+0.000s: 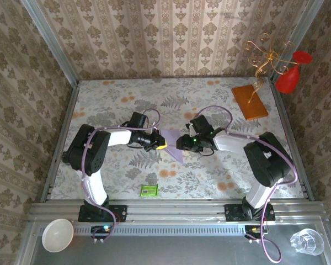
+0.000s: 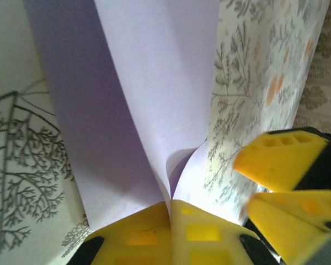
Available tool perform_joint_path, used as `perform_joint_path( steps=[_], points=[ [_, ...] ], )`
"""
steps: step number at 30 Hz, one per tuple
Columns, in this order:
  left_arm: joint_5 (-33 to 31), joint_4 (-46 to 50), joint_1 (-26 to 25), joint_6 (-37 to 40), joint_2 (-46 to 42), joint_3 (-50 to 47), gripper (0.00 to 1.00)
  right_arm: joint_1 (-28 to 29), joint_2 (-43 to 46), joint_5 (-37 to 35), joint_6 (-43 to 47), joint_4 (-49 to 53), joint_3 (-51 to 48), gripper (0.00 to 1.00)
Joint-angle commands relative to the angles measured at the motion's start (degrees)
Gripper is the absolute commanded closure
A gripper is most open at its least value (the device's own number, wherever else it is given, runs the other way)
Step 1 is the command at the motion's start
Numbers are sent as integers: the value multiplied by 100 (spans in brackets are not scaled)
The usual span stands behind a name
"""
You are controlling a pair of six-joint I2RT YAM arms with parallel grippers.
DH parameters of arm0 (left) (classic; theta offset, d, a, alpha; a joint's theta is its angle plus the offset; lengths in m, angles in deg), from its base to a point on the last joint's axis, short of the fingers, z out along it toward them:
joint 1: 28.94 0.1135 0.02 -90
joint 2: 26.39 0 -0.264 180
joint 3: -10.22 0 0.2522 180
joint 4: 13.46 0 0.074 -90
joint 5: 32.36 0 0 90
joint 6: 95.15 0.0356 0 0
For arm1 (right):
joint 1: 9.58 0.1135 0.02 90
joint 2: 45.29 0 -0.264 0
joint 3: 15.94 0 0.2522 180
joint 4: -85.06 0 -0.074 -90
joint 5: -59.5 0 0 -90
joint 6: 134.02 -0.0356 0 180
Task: Fold a paper plane with a square sheet of paper (pick it up from the middle)
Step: Fourth fold the wing at the center of the table.
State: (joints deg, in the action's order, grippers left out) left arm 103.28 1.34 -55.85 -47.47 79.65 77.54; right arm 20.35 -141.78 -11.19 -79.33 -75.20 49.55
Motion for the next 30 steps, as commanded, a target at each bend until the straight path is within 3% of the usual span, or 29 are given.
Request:
perform_joint_path(
  steps=[1,9,17,30],
  points=[
    [-521,3,19,-502,-409,-63,93,25,453,-1004,664,14,-177,52],
    [-1415,1096,-65,-836,-581,378,94,656,750,-1881,1773,-154,-197,51],
    [-1550,1535,-164,-1289,-375,799,94,1311,57,-2263,2122,-508,141,51],
    [-1448,1752,-235,-1528,-242,1042,93,1418,-728,-2446,2511,-777,512,54]
  ],
)
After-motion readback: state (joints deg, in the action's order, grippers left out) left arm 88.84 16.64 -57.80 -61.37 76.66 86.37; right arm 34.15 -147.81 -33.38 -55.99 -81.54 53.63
